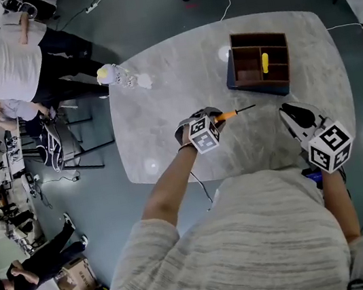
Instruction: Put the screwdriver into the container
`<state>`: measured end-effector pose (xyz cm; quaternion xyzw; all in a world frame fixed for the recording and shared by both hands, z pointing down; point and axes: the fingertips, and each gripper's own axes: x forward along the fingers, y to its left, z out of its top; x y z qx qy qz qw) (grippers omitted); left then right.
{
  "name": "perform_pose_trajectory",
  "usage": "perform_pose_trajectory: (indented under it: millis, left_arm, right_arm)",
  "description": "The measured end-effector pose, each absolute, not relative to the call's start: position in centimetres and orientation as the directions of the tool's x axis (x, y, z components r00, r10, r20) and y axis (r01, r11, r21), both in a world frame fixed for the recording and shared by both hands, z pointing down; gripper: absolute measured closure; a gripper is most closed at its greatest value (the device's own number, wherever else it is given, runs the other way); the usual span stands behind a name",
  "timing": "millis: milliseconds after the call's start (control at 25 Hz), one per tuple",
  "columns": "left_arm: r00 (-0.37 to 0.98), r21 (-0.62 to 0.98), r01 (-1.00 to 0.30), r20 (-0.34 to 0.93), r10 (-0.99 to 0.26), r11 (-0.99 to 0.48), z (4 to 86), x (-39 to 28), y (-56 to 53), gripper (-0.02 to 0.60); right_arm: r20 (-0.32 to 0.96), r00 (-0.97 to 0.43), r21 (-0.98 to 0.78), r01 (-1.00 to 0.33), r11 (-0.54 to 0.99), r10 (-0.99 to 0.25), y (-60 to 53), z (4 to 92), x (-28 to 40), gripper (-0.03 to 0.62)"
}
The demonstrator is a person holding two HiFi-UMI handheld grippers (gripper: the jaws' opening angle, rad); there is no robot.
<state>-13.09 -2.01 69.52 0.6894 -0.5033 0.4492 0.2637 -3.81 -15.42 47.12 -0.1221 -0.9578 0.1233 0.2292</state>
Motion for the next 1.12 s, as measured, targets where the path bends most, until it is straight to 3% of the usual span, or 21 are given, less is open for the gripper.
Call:
perform_pose_trajectory:
  millis: [640,1120]
  left_arm:
    - [0.14,0.042,-0.987,0.703,-0.698,-0.156,63.1,-9.1,-10.2,0.466]
    - [0.084,0.105,-0.994,0.58,-0.81,-0.029,58.9,-8.8,-16.7,0.465]
  right_arm:
    - [0.424,-0.848,-0.314,0.192,0.93,0.318,-19.0,47.5,-4.2,0.579]
    - [0.425,-0.843,-0.354,0.182,0.918,0.331,-23.8,47.8,-6.0,0.579]
